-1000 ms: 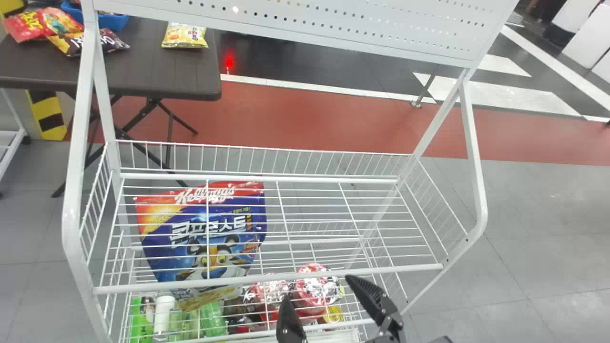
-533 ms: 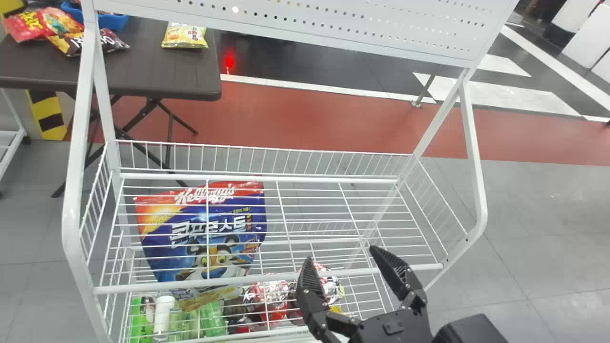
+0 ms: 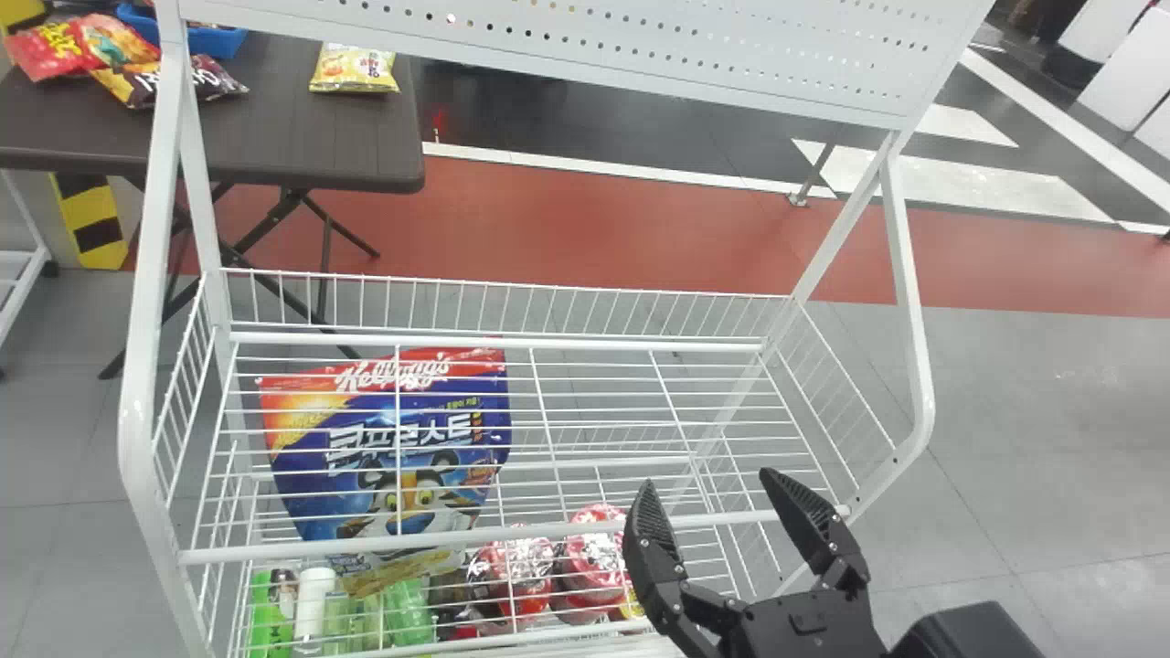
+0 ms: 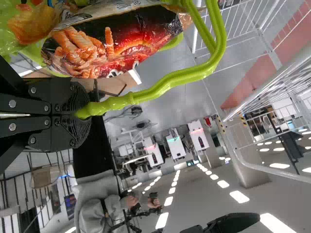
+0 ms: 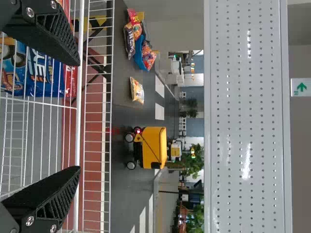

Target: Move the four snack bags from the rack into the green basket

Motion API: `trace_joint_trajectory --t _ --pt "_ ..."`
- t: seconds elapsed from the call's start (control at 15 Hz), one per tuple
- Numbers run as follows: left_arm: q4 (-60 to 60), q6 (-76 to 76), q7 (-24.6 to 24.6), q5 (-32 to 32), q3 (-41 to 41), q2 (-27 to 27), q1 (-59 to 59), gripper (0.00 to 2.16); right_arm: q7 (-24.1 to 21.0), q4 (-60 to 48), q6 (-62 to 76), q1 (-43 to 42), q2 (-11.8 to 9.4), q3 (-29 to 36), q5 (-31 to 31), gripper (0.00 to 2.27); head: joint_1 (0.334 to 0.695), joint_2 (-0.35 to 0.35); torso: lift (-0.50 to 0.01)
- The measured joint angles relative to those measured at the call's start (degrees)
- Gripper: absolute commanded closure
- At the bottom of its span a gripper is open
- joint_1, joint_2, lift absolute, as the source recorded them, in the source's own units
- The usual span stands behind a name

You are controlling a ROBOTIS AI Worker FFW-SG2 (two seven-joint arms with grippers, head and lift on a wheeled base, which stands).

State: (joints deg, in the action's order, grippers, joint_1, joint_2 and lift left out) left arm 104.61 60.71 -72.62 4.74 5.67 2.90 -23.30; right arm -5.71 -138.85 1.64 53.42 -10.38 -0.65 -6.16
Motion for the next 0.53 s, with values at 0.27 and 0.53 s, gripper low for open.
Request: trace_joint_trajectory --t 0.27,0.53 --pt "0.14 0.07 -0.08 0.00 -0.09 0.09 -0.08 2.05 0.00 -0.09 0.39 0.02 0.00 -0.02 -0.16 0.04 0.695 -0.350 0.000" --pt "0.16 0.07 -0.15 0.00 -0.05 0.09 -0.08 2.05 0.00 -0.20 0.39 0.15 0.01 -0.04 -0.17 0.04 0.695 -0.350 0.000"
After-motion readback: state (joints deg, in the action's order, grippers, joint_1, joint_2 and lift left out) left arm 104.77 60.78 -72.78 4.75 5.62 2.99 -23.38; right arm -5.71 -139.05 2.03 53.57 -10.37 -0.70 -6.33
